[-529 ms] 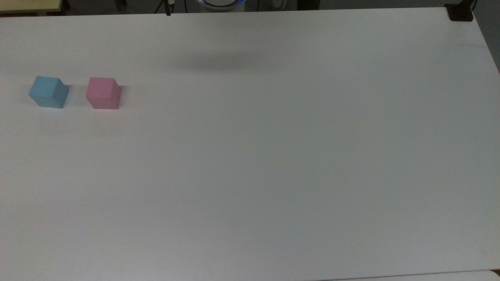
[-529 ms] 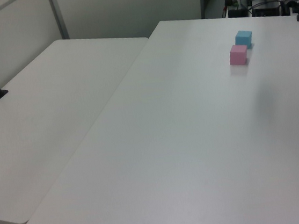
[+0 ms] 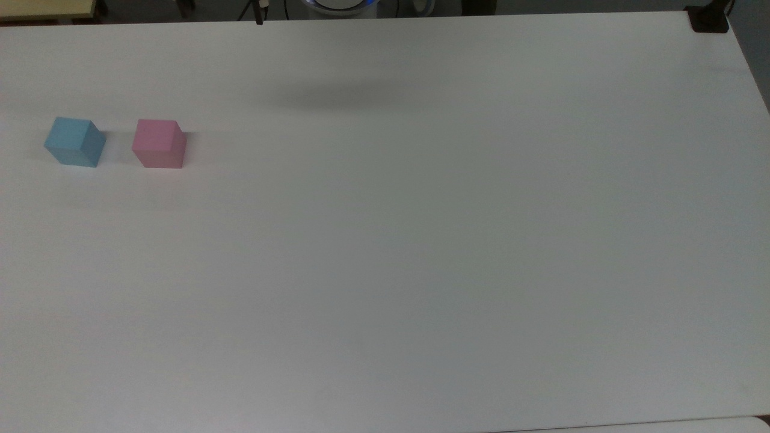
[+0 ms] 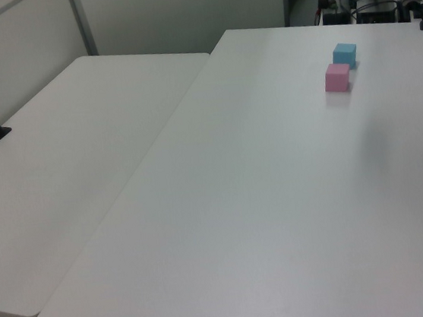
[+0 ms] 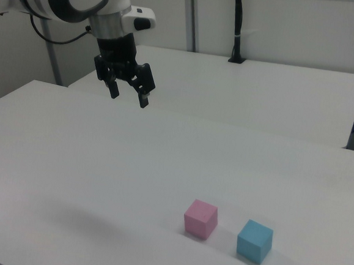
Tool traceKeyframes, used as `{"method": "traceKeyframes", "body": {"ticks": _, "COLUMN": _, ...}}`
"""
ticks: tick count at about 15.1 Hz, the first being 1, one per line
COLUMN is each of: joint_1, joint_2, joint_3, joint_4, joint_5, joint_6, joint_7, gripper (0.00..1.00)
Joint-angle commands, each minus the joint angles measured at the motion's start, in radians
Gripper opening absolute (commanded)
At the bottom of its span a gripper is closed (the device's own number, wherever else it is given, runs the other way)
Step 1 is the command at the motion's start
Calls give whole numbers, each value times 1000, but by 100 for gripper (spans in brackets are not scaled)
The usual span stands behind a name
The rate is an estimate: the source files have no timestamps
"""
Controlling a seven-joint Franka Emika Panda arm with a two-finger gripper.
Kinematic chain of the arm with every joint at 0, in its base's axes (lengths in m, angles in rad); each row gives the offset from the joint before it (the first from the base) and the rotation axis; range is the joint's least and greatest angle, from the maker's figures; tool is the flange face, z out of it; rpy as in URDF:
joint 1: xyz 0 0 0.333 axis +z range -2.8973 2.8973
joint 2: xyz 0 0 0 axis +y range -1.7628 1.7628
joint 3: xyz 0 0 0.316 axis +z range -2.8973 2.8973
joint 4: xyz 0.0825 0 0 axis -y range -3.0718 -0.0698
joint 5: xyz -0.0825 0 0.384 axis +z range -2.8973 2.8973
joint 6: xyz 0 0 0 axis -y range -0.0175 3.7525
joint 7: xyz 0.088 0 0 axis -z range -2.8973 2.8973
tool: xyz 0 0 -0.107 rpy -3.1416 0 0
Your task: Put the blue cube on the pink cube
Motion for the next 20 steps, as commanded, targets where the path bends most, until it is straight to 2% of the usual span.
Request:
{"method": "traceKeyframes", "body": {"ticks": 1, "joint_1": 9, "joint_2": -8, "joint_3": -2, "joint_4": -11, "joint_5": -1, "joint_6": -8, "joint_7": 19, "gripper": 100}}
{"method": "traceKeyframes", "body": {"ticks": 4, "joint_1": -3, "joint_2": -11, "joint_3": -3, "joint_4": -13, "joint_5": -5, "joint_6": -18, "joint_7": 2, "gripper": 100}}
{"method": "traceKeyframes", "body": {"ticks": 6, "joint_1": -29, "joint_2": -14, "joint_3": -11, "joint_4": -11, "joint_5": -16, "joint_6": -46, "joint_7": -91, "gripper": 100}}
{"method": "traceKeyframes", "body": {"ticks": 7, "joint_1": -67, "joint_2": -13, "joint_3": -14, "joint_4": -11, "joint_5": -27, "joint_6": -46, "joint_7": -182, "gripper": 100}}
{"method": "traceKeyframes", "body": {"ticks": 8, "joint_1": -134, "joint_2": 3, "joint_3": -16, "joint_4": -11, "joint_5": -41, "joint_6": -44, "joint_7": -364, "gripper": 100}}
{"method": "traceKeyframes", "body": {"ticks": 9, "joint_1": -183, "joint_2": 29, "joint_3": -19, "joint_4": -11, "joint_5": -41, "joint_6": -44, "joint_7": -474, "gripper": 100}}
{"method": "traceKeyframes", "body": {"ticks": 10, "joint_1": -242, "joint_2": 55, "joint_3": -20, "joint_4": -11, "joint_5": -44, "joint_6": -35, "joint_7": -580, "gripper": 100}}
{"method": "traceKeyframes", "body": {"ticks": 11, "joint_1": -276, "joint_2": 75, "joint_3": -20, "joint_4": -8, "joint_5": -47, "joint_6": -28, "joint_7": -620, "gripper": 100}}
{"method": "traceKeyframes", "body": {"ticks": 16, "joint_1": -446, "joint_2": 202, "joint_3": -23, "joint_4": -13, "joint_5": -35, "joint_6": 162, "joint_7": -628, "gripper": 100}}
{"method": "traceKeyframes", "body": {"ticks": 20, "joint_1": -503, "joint_2": 308, "joint_3": -25, "joint_4": -13, "joint_5": 62, "joint_6": 276, "joint_7": -510, "gripper": 100}}
